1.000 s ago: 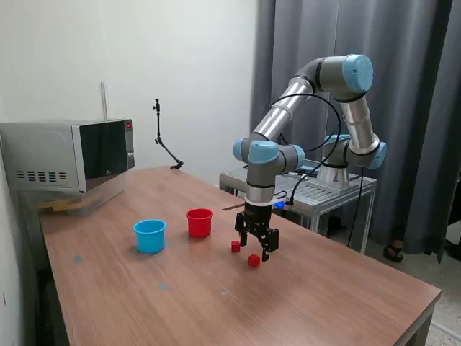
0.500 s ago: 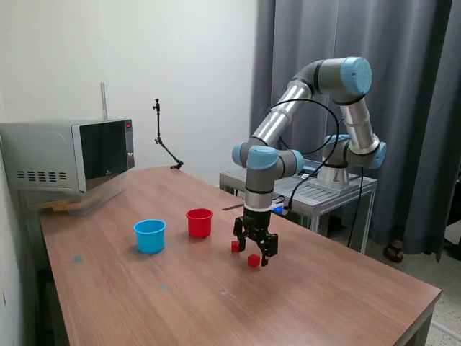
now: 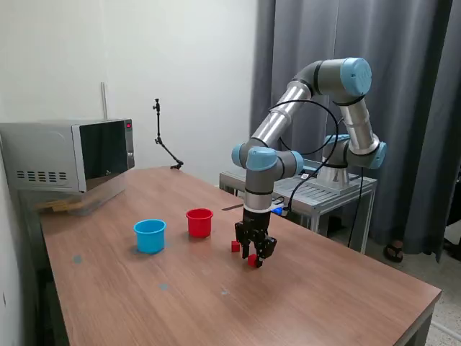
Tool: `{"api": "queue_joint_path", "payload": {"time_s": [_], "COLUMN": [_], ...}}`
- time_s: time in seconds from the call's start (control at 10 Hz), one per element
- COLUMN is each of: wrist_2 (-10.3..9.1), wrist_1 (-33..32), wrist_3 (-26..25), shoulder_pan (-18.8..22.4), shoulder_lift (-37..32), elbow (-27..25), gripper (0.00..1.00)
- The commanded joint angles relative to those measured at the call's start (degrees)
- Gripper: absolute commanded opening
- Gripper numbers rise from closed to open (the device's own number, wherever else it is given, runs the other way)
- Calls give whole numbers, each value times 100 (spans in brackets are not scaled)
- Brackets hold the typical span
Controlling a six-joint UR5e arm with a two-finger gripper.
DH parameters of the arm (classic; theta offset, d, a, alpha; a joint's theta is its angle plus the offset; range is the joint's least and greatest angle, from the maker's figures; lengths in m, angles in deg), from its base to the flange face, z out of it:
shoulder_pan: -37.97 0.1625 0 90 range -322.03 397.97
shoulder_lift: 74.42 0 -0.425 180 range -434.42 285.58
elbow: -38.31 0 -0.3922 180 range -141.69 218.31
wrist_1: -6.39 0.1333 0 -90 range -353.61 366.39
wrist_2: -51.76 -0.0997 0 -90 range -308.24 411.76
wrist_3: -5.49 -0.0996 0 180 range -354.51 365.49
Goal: Place red objects in the red bin, and blue objects in the blue bin.
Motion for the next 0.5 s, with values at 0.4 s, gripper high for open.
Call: {"api": "queue_joint_path", "payload": {"time_s": [0.4], "wrist_2": [27], "wrist_1": [74], "wrist_3": [-34], "shoulder_pan": [0], "shoulder_lift": [-86], "elbow": [9], "gripper": [0]}}
